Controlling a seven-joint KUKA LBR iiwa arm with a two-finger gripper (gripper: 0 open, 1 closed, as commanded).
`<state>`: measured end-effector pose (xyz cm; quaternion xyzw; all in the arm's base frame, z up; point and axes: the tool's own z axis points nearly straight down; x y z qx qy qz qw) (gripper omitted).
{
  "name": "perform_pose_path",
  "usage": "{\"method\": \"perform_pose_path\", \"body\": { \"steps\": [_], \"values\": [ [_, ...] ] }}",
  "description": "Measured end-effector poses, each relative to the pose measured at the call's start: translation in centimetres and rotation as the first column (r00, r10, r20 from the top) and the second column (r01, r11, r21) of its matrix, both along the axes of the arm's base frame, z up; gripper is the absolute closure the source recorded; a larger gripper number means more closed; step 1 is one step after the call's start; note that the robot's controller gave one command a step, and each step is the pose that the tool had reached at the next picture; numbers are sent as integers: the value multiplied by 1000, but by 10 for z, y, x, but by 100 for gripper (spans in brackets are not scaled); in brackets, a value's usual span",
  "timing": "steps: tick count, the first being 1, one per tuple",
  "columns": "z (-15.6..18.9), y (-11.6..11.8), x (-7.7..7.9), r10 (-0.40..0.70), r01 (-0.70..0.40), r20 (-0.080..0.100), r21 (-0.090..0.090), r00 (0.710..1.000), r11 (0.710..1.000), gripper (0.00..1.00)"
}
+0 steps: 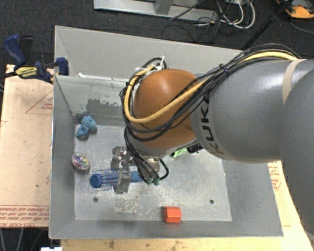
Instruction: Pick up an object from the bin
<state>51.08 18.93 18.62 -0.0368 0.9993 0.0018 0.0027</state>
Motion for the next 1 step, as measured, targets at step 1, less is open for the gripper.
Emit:
{"method": "perform_pose_path", "body": {
  "steps": [1],
  "values": [
    [89, -56, -5, 126, -126, 2, -4, 992, 992, 100]
  ]
}}
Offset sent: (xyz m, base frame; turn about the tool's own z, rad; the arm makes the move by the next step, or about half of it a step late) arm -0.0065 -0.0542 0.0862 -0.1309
